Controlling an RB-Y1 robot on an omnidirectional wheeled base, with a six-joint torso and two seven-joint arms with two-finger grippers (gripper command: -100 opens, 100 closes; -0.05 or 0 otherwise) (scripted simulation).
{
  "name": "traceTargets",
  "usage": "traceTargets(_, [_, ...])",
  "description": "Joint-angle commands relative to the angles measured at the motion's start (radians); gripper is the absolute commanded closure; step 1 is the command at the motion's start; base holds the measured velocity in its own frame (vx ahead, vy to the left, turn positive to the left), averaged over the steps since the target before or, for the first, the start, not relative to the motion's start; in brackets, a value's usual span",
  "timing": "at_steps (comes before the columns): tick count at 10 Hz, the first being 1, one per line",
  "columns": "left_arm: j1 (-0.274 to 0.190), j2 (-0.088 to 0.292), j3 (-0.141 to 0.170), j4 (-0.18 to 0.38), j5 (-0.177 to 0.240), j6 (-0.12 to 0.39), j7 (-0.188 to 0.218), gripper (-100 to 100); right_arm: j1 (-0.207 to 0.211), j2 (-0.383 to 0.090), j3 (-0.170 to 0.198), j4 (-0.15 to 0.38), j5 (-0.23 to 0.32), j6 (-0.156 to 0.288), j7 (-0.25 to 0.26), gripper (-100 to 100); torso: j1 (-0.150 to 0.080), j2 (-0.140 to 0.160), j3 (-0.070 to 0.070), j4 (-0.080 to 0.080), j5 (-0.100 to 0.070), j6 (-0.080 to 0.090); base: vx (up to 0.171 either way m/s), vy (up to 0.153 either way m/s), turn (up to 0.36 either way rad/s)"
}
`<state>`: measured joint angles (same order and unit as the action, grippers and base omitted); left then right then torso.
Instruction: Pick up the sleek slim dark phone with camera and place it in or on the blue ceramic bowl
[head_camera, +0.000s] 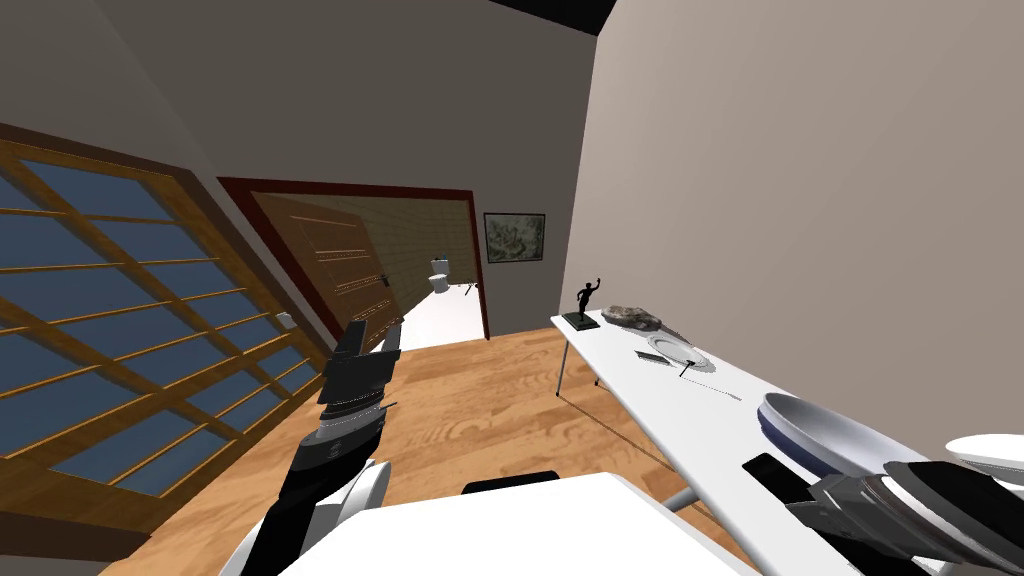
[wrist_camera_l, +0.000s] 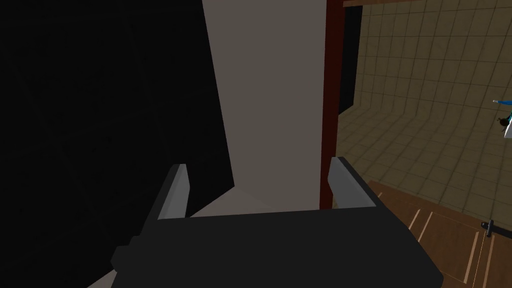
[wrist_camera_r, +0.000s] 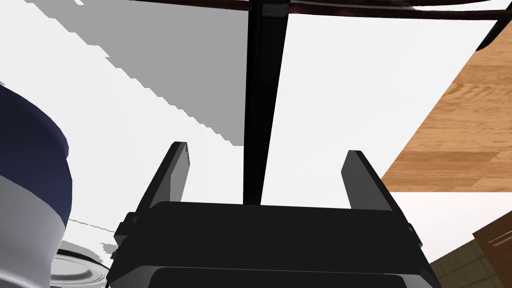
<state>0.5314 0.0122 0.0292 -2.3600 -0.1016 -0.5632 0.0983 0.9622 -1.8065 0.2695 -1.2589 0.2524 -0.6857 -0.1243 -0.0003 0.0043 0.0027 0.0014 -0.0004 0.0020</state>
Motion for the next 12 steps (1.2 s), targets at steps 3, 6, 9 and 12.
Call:
traceTargets(3, [0.000, 0.000, 0.000, 0.000, 0.000, 0.000, 0.000, 0, 0.000, -0.001, 0.000, 0.002, 0.000, 0.002, 0.000, 100, 0.001, -0.003, -0.002, -0.001, -0.001, 0.000, -0.002, 0.000, -0.004])
traceTargets(6, [0.000, 0.000, 0.000, 0.000, 0.000, 0.000, 0.000, 0, 0.000, -0.001, 0.000, 0.001, 0.001, 0.002, 0.001, 0, -0.001, -0.003, -0.002, -0.001, -0.001, 0.000, 0.000, 0.000, 0.000])
traceTargets(9, [0.000, 0.000, 0.000, 0.000, 0.000, 0.000, 0.000, 0, -0.001, -0.038, -0.021, -0.015, 0.011, -0.021, 0.044, 100, -0.001, -0.009, -0.005, -0.002, -0.001, 0.002, 0.127, 0.001, -0.338])
traceTargets(12, [0.000, 0.000, 0.000, 0.000, 0.000, 0.000, 0.000, 0, -0.003, -0.070, -0.038, -0.025, 0.020, -0.042, 0.082, 100, 0.000, -0.013, -0.008, -0.003, -0.001, 0.001, 0.140, 0.010, -0.283])
